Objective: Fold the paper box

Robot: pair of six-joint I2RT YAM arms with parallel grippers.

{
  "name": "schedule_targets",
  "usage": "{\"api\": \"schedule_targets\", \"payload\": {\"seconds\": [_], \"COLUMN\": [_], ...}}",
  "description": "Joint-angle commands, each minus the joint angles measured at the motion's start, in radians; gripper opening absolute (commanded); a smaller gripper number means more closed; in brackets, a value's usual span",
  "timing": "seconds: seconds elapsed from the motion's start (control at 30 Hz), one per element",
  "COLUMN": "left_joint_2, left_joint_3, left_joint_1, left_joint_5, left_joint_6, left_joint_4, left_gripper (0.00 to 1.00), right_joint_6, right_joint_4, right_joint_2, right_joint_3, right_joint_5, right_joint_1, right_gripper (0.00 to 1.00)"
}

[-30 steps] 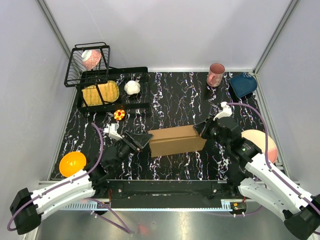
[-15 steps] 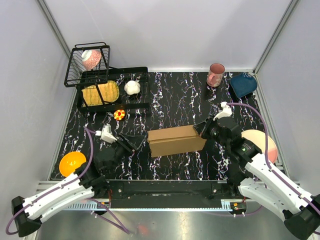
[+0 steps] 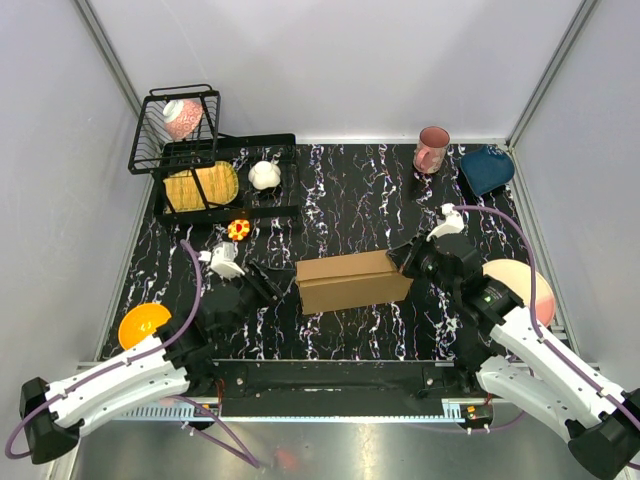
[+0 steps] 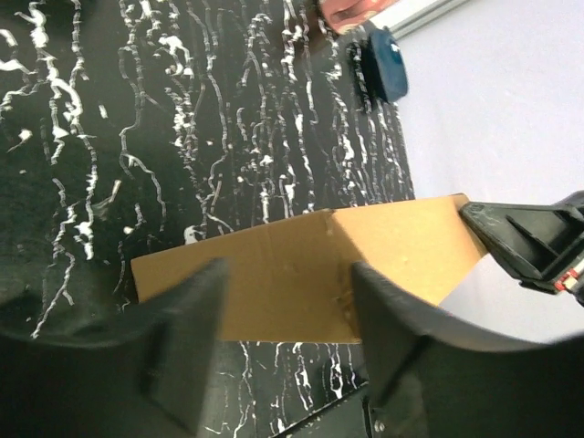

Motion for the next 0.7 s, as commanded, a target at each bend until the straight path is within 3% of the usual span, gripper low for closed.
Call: {"api": "schedule_targets", "payload": {"seconds": [0.0, 0.07, 0.2, 0.33, 0.57, 0.63, 0.67], "left_joint_2": [0.017, 0.024, 0.058, 0.058, 0.057, 0.052, 0.052], "left_joint_3": [0.053, 0.063, 0.103, 0.105, 0.117, 0.137, 0.145], "left_joint_1": [-0.004, -0.003, -0.003, -0.001, -0.001, 0.0, 0.0], "left_joint_5": [0.013, 0.015, 0.01, -0.008, -0.047, -0.064, -0.082], "left_joint_6": [0.015, 0.027, 0.053, 0.055, 0.065, 0.087, 0.097], "left_joint_4": [0.061, 0.064, 0.012, -0.005, -0.04, -0.054, -0.065], "left_gripper": [0.74, 0.8, 0.84, 0.85, 0.86, 0.86, 0.86], "right_joint_6": [-0.024, -0.016, -0.013, -0.033, -0.054, -0.051, -0.047], "right_joint_4": [-0.254, -0.27, -0.325, -0.374, -0.422, -0.431, -0.434], "right_joint_2": [0.03, 0.026, -0.02, -0.031, -0.036, -0.076, -0.094], "right_joint_3": [-0.035, -0.018, 0.04, 0.126, 0.197, 0.206, 0.206], "right_joint_5": [-0.02, -0.012, 0.02, 0.062, 0.143, 0.167, 0.178], "right_joint_1": [0.009, 0.007, 0.009, 0.009, 0.007, 0.007, 0.007], "right_gripper": [0.0, 0.01, 0.33, 0.47, 0.52, 0.49, 0.41]}}
